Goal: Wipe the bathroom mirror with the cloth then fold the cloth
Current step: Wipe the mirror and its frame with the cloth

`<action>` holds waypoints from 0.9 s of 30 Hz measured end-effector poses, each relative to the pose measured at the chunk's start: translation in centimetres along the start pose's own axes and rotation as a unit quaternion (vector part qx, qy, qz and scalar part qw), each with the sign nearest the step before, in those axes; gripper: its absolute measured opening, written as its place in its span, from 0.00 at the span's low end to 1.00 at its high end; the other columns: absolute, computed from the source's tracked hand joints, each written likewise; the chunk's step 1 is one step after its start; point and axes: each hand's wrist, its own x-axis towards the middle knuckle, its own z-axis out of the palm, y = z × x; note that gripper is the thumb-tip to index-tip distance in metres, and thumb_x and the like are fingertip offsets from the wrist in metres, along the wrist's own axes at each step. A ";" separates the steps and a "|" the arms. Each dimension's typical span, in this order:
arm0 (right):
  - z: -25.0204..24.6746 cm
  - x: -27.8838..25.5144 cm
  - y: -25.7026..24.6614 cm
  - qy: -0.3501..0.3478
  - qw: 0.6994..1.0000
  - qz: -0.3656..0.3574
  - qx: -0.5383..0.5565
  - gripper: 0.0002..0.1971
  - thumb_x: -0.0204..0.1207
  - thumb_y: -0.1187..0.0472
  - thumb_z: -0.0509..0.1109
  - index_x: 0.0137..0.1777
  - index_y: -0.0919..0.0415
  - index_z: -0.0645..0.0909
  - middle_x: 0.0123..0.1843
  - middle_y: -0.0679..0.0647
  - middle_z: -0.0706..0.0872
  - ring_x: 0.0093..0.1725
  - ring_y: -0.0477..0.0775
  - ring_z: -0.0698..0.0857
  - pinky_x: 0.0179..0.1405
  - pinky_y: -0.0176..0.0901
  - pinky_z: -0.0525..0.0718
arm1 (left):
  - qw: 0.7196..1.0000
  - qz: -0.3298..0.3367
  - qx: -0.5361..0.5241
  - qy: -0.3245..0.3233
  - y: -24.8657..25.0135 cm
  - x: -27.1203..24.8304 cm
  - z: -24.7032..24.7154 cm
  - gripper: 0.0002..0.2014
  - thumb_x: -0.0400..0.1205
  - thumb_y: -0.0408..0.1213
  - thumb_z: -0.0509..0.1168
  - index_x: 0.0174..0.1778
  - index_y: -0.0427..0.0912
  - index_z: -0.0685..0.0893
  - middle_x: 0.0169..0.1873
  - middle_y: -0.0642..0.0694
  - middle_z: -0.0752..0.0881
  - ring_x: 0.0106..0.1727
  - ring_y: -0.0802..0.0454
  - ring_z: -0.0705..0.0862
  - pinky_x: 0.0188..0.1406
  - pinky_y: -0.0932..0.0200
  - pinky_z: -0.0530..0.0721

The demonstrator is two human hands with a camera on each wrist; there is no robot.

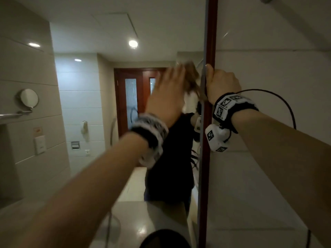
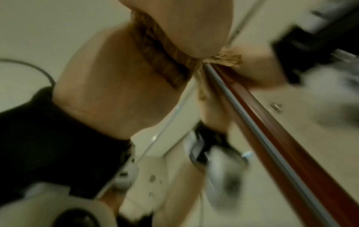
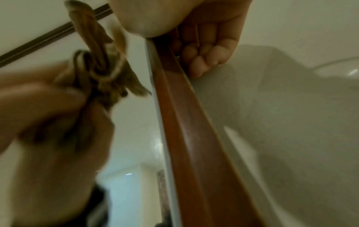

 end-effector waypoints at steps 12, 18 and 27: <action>1.0 0.5 0.3 0.015 1.000 0.004 -0.015 0.37 0.84 0.37 0.40 0.42 0.66 0.81 0.47 0.68 0.86 0.45 0.67 0.85 0.40 0.51 0.79 | 0.998 0.034 0.022 0.040 -7.0 0.0 -2.0 0.34 0.83 0.45 0.53 0.86 0.40 0.53 0.85 0.42 0.54 0.85 0.41 0.51 0.84 0.41 0.45; 0.4 0.1 0.0 0.003 1.000 0.008 -0.024 0.34 0.85 0.38 0.40 0.41 0.63 0.78 0.48 0.66 0.86 0.40 0.61 0.80 0.37 0.47 0.72 | 0.977 0.198 0.001 -0.084 -0.5 -15.4 5.5 0.41 0.76 0.42 0.63 0.85 0.39 0.55 0.85 0.41 0.54 0.85 0.39 0.52 0.83 0.37 0.49; 1.9 -2.0 1.1 0.014 1.000 0.016 -0.006 0.30 0.85 0.39 0.43 0.60 0.63 0.76 0.54 0.67 0.85 0.51 0.68 0.84 0.44 0.54 0.79 | 0.955 0.228 0.002 -0.189 3.3 -27.1 10.5 0.38 0.80 0.44 0.58 0.86 0.43 0.51 0.86 0.47 0.50 0.86 0.46 0.49 0.84 0.45 0.38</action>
